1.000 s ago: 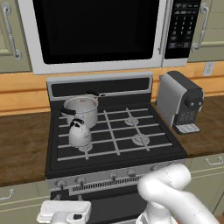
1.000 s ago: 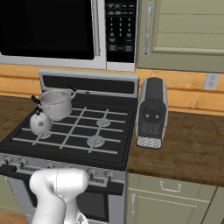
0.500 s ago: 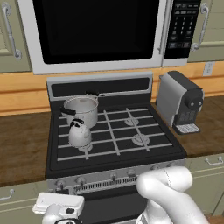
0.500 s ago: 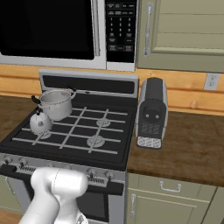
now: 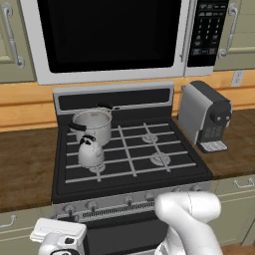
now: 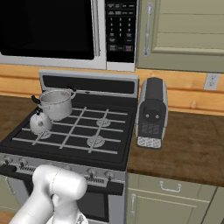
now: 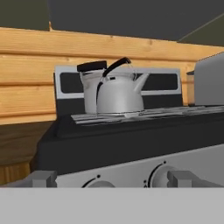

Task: Pick the kettle from the counter and place it on a stove burner. Then turn the burner on.

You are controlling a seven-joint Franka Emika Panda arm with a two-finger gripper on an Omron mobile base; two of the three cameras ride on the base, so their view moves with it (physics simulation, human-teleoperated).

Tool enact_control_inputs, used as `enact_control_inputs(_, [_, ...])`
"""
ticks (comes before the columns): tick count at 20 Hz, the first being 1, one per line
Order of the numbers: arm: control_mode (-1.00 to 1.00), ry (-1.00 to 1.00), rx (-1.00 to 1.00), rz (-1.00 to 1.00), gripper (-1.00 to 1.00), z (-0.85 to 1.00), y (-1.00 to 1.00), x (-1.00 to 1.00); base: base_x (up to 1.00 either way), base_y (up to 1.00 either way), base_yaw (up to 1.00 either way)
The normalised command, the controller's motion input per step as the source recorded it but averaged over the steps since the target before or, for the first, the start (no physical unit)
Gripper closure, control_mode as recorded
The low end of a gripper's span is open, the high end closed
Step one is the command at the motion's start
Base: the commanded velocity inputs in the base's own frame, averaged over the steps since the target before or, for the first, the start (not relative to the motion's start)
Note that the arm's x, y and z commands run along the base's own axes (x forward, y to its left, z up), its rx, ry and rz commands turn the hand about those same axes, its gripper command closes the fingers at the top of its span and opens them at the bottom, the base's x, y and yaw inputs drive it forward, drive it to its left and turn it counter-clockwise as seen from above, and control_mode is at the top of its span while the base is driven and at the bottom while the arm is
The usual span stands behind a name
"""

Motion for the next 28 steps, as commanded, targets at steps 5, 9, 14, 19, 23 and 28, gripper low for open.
enact_control_inputs(5, [-1.00,0.00,0.00,0.00,-1.00,-0.07,-0.01,0.27,0.00,0.00,0.00])
enact_control_inputs(9, [-1.00,0.00,0.00,0.00,-1.00,-0.06,-0.15,0.00,0.00,0.00,0.00])
enact_control_inputs(14, [-1.00,0.00,-0.03,0.03,-1.00,-0.13,-0.28,0.00,0.00,0.00,0.00])
enact_control_inputs(19, [-1.00,0.00,-0.01,0.08,-1.00,-0.10,-0.38,0.01,0.00,0.00,0.00])
enact_control_inputs(23, [-1.00,0.00,0.00,0.09,-1.00,-0.08,-0.23,0.14,0.00,0.00,0.00])
enact_control_inputs(28, [-1.00,0.00,0.00,0.06,-1.00,-0.04,0.00,0.29,0.00,0.00,0.00])
